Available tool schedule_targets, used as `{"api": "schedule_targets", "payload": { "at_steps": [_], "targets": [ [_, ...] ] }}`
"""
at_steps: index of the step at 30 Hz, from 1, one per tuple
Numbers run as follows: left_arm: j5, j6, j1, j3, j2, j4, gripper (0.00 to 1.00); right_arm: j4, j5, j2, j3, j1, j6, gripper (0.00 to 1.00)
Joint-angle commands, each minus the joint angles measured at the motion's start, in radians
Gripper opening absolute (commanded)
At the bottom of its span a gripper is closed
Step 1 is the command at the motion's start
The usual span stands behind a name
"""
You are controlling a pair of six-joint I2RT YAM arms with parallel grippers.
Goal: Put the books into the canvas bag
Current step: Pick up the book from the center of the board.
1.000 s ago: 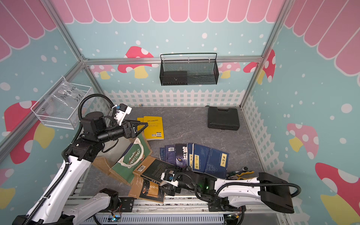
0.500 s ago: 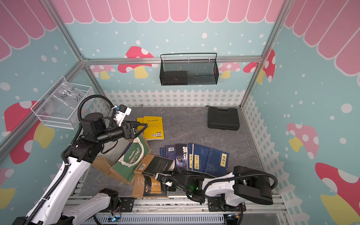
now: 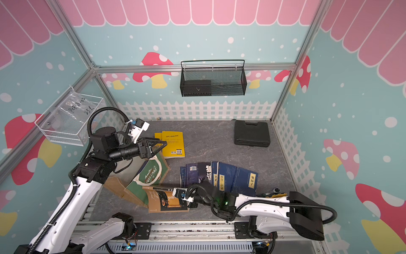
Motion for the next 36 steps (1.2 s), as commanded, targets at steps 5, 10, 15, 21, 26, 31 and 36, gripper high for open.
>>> {"api": "schedule_targets", "payload": {
  "at_steps": [5,10,15,21,26,31,36],
  "targets": [
    [0.176,0.257,-0.106,0.184,0.053,-0.281,0.99,-0.276,-0.317,-0.126,0.234,-0.180,0.036,0.00],
    [-0.035,0.451,-0.272,0.300,0.130,-0.544,0.99,-0.456,-0.453,-0.103,0.391,-0.308,0.104,0.00],
    [-0.216,0.531,-0.358,0.346,0.198,-0.668,0.99,-0.603,-0.581,-0.078,0.510,-0.362,0.098,0.00],
    [-0.478,0.553,-0.458,0.371,0.262,-0.709,0.95,-0.669,-0.671,-0.094,0.583,-0.393,0.090,0.00],
    [-0.428,0.565,-0.474,0.386,0.288,-0.725,0.32,-0.667,-0.623,-0.087,0.614,-0.427,0.122,0.00],
    [-0.407,0.566,-0.479,0.385,0.275,-0.718,0.00,-0.647,-0.613,-0.088,0.595,-0.464,0.132,0.18],
    [-0.297,0.493,-0.408,0.251,0.103,-0.484,0.00,-0.577,-0.677,-0.113,0.477,-0.482,0.131,0.60]
  ]
}}
